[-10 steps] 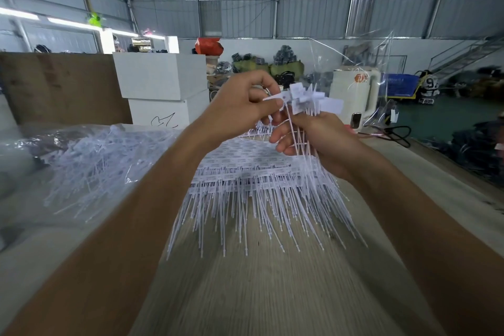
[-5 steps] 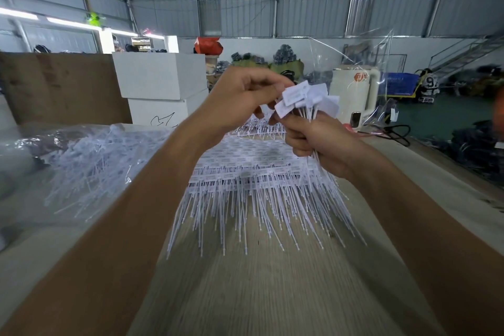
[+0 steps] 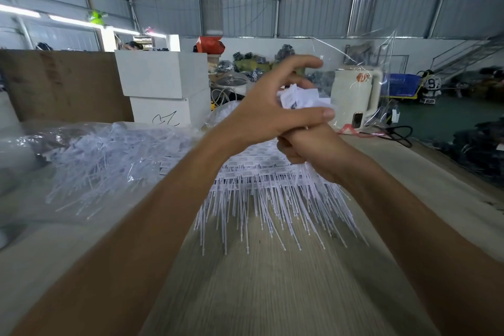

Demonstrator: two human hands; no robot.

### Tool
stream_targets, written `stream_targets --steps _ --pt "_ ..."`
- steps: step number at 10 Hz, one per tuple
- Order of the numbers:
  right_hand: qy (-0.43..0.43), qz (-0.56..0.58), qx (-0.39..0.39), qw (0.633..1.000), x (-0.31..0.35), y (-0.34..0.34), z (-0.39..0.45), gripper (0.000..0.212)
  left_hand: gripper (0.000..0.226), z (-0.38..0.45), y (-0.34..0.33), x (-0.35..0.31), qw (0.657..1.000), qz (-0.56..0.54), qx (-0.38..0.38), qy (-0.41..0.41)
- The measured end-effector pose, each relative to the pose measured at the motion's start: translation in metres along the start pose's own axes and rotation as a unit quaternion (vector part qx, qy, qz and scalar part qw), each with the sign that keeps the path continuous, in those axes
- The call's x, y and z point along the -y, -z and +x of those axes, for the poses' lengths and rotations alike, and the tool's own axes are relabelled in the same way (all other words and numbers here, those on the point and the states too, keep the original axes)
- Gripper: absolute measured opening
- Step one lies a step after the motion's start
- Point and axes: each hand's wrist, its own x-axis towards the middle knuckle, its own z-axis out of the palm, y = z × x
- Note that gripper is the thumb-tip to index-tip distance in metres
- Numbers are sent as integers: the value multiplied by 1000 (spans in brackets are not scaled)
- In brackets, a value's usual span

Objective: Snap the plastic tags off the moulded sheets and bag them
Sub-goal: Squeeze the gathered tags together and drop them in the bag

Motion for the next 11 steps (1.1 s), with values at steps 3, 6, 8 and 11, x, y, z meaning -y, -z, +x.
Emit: stream_targets --steps 3,6,8,11 --pt "13 14 12 1000 -23 10 3 32 31 1 -10 -12 989 109 -28 -96" --pt "-24 36 10 999 -5 -8 -3 24 23 1 -5 1 991 74 -49 -97" --pt "52 107 47 992 15 -24 2 37 26 2 24 4 985 -48 -162 -41" --pt "47 -76 50 995 14 -44 -4 33 19 -10 61 -3 987 22 -158 -27"
